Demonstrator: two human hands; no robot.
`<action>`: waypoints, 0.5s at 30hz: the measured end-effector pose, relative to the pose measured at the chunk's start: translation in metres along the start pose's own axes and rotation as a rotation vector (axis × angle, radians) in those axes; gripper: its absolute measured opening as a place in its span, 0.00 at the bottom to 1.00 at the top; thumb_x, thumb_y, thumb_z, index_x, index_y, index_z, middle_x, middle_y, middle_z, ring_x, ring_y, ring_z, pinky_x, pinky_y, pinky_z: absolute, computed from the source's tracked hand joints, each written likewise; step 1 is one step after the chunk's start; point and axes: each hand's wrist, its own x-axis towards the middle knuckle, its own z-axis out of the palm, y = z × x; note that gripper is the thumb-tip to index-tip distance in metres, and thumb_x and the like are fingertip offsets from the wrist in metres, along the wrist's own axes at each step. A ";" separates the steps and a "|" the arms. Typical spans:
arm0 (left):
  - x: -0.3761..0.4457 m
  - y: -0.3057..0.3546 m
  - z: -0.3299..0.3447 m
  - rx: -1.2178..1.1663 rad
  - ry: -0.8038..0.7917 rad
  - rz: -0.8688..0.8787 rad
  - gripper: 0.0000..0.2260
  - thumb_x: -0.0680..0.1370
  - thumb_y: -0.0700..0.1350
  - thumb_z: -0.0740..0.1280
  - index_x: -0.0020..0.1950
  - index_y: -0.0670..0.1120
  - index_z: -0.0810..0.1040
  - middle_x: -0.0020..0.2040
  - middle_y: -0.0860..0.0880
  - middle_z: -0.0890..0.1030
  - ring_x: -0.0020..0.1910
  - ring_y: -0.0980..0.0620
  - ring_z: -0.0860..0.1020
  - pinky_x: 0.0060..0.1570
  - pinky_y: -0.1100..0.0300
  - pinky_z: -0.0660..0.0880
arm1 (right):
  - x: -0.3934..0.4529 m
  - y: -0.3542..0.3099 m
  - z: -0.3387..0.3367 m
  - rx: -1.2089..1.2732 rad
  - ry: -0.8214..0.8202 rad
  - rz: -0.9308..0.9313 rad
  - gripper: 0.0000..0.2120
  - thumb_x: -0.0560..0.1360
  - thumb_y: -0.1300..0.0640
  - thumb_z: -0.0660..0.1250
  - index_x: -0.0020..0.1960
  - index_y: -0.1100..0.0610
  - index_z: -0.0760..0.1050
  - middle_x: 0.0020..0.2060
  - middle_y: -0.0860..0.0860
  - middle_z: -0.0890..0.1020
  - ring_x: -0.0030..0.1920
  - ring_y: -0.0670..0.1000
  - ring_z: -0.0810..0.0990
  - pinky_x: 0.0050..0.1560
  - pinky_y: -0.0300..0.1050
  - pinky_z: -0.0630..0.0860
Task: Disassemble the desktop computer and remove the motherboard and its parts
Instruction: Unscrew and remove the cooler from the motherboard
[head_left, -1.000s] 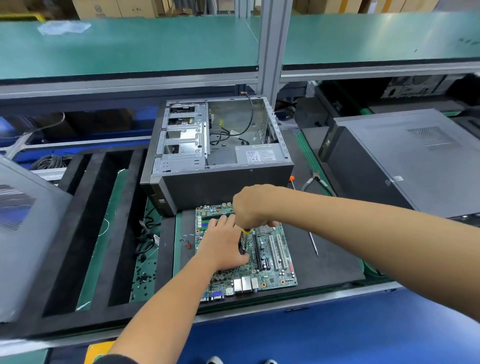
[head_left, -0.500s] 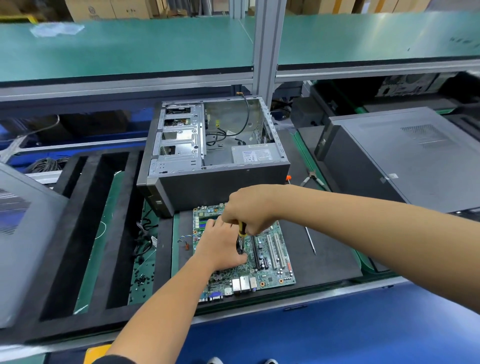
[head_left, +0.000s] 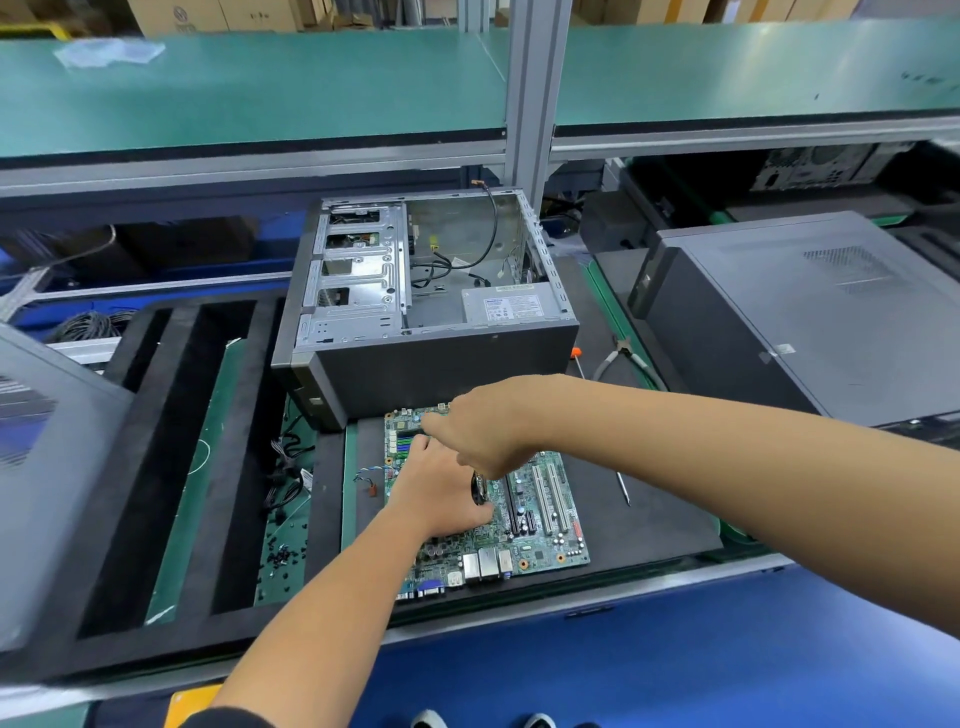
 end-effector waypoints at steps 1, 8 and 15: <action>-0.001 0.001 -0.001 -0.023 -0.001 -0.009 0.21 0.66 0.64 0.62 0.46 0.48 0.77 0.37 0.55 0.74 0.50 0.48 0.72 0.49 0.53 0.63 | -0.002 -0.001 -0.001 -0.093 -0.002 -0.022 0.13 0.78 0.58 0.65 0.56 0.57 0.63 0.36 0.51 0.69 0.34 0.51 0.69 0.28 0.45 0.62; -0.002 0.004 -0.007 -0.030 0.014 -0.001 0.19 0.67 0.62 0.64 0.44 0.47 0.74 0.35 0.57 0.71 0.47 0.48 0.73 0.44 0.54 0.63 | -0.003 0.004 -0.002 -0.205 0.095 -0.145 0.16 0.74 0.60 0.68 0.58 0.58 0.66 0.32 0.49 0.65 0.31 0.47 0.65 0.27 0.44 0.60; 0.000 0.003 -0.002 0.053 0.005 -0.018 0.26 0.66 0.67 0.61 0.51 0.47 0.73 0.48 0.50 0.74 0.52 0.47 0.70 0.54 0.51 0.64 | 0.006 0.008 0.005 0.398 0.056 0.379 0.21 0.81 0.52 0.54 0.37 0.62 0.75 0.18 0.55 0.77 0.26 0.53 0.81 0.35 0.43 0.77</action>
